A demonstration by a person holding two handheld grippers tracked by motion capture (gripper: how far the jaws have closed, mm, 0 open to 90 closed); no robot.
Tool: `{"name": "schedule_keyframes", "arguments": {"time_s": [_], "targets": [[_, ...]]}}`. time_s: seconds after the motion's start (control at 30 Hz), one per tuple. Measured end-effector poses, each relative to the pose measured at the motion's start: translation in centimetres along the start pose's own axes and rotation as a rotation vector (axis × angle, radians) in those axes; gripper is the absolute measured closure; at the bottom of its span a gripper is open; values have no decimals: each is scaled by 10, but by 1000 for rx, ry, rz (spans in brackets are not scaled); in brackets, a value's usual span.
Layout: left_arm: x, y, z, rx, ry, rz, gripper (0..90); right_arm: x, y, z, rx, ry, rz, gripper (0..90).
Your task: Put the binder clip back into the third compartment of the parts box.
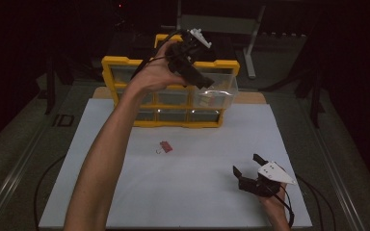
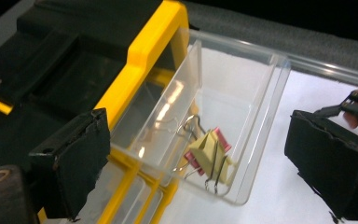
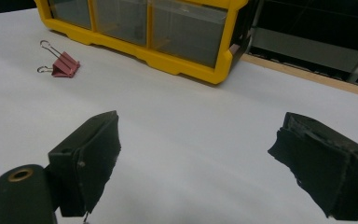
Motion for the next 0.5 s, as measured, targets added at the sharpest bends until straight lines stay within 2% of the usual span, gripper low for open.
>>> {"name": "schedule_keyframes", "arguments": {"time_s": [0.5], "targets": [[6,-22,5,2,7,-4,67,-1,0,0,-2,-1,-2,124]]}}
Point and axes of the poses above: each handheld gripper's, and its own axes: z roughly backward along the jaws, y roughly out of its top, x roughly to its right, the point moved 6 cm from there along -z, roughly forward along the jaws, and after that the axes turned 12 degrees about x, right-handed, at the moved point
